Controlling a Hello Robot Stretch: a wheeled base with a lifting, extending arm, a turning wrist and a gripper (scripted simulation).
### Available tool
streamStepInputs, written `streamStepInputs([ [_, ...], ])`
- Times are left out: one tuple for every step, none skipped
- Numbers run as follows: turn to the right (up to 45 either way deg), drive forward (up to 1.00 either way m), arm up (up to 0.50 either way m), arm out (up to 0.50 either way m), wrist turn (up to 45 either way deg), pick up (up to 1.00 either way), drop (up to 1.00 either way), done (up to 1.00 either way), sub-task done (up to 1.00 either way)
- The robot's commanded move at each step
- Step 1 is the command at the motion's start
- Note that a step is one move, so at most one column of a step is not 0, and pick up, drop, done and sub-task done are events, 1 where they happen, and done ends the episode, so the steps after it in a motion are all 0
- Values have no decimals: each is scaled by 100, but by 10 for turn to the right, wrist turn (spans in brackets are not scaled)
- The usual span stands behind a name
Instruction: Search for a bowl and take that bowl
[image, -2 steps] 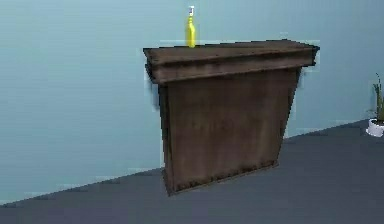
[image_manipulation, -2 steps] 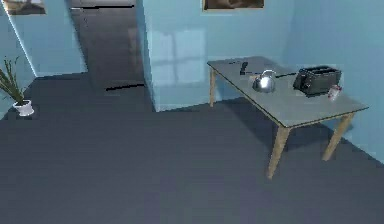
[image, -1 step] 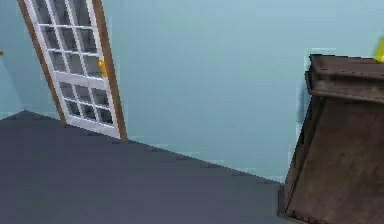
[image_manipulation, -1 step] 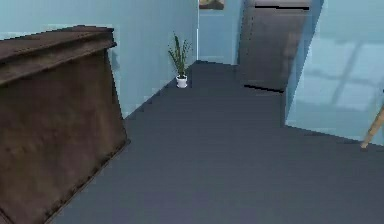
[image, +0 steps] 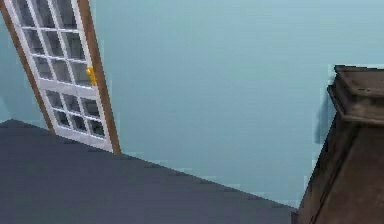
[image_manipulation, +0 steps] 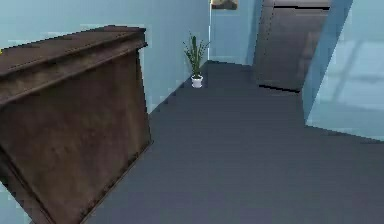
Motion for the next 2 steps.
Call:
streamStepInputs([
  [-450,0,0,0,0,0,0,0,0],
  [-120,0,0,0,0,0,0,0,0],
])
